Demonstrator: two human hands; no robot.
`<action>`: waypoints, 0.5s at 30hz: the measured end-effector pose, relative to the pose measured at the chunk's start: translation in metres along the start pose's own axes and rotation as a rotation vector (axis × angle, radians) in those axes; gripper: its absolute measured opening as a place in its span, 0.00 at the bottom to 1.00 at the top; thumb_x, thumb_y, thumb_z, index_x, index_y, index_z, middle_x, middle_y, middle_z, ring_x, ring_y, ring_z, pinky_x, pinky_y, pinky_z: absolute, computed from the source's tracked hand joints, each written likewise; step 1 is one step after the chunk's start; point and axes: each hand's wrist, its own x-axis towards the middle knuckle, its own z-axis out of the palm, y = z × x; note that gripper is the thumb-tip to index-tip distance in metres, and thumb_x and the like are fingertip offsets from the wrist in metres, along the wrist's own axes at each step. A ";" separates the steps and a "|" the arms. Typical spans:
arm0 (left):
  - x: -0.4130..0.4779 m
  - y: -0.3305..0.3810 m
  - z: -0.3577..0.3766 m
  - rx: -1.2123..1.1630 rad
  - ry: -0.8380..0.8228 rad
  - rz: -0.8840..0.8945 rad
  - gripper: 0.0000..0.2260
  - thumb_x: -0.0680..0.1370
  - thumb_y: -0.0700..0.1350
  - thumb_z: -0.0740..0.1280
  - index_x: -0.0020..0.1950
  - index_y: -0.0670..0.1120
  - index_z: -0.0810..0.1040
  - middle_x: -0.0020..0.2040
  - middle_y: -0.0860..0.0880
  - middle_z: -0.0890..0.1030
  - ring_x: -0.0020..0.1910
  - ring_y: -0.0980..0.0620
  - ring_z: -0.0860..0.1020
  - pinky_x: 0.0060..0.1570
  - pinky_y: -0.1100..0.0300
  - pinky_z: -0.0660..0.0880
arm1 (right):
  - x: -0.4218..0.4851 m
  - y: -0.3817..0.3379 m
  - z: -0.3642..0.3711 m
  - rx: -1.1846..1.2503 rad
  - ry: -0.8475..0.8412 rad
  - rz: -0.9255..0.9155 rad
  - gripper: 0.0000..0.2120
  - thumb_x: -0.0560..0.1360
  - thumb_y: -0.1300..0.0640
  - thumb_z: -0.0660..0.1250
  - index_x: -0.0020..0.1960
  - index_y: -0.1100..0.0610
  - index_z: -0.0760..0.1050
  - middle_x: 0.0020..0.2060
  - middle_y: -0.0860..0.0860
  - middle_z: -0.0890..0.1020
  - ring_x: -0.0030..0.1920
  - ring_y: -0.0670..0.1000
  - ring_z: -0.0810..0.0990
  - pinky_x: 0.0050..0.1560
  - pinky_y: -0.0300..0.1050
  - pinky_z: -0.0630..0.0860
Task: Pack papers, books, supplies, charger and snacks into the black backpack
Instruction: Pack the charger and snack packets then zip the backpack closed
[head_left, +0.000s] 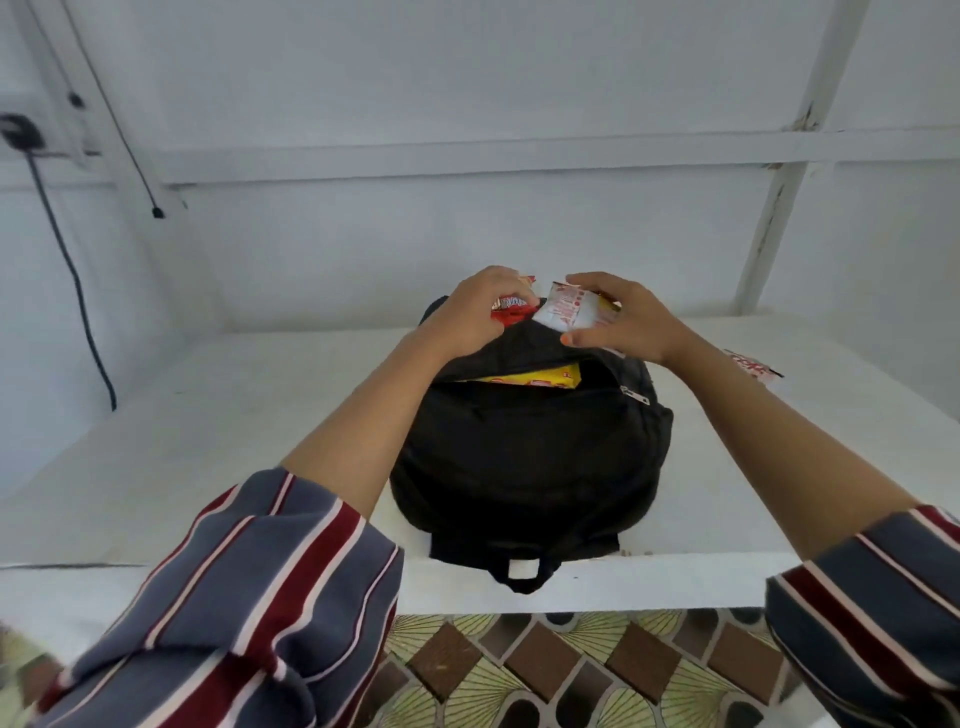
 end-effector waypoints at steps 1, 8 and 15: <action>-0.008 -0.009 -0.003 0.005 -0.009 -0.007 0.19 0.74 0.31 0.64 0.61 0.49 0.77 0.71 0.45 0.65 0.70 0.48 0.63 0.68 0.58 0.60 | 0.000 -0.007 0.009 -0.009 -0.011 0.012 0.30 0.69 0.54 0.74 0.68 0.49 0.67 0.60 0.47 0.71 0.58 0.47 0.69 0.55 0.39 0.66; -0.033 -0.044 -0.002 -0.049 -0.146 -0.037 0.16 0.75 0.34 0.64 0.60 0.47 0.78 0.71 0.45 0.62 0.71 0.47 0.60 0.66 0.60 0.59 | -0.006 -0.027 0.039 -0.101 -0.045 0.048 0.32 0.68 0.52 0.75 0.66 0.52 0.64 0.62 0.51 0.71 0.58 0.50 0.69 0.54 0.40 0.68; -0.044 -0.048 0.004 -0.049 -0.095 0.037 0.20 0.66 0.44 0.77 0.57 0.51 0.80 0.71 0.47 0.57 0.71 0.46 0.54 0.69 0.51 0.56 | -0.022 -0.031 0.038 -0.159 -0.024 0.052 0.25 0.69 0.54 0.74 0.61 0.52 0.67 0.59 0.50 0.72 0.54 0.50 0.70 0.45 0.34 0.67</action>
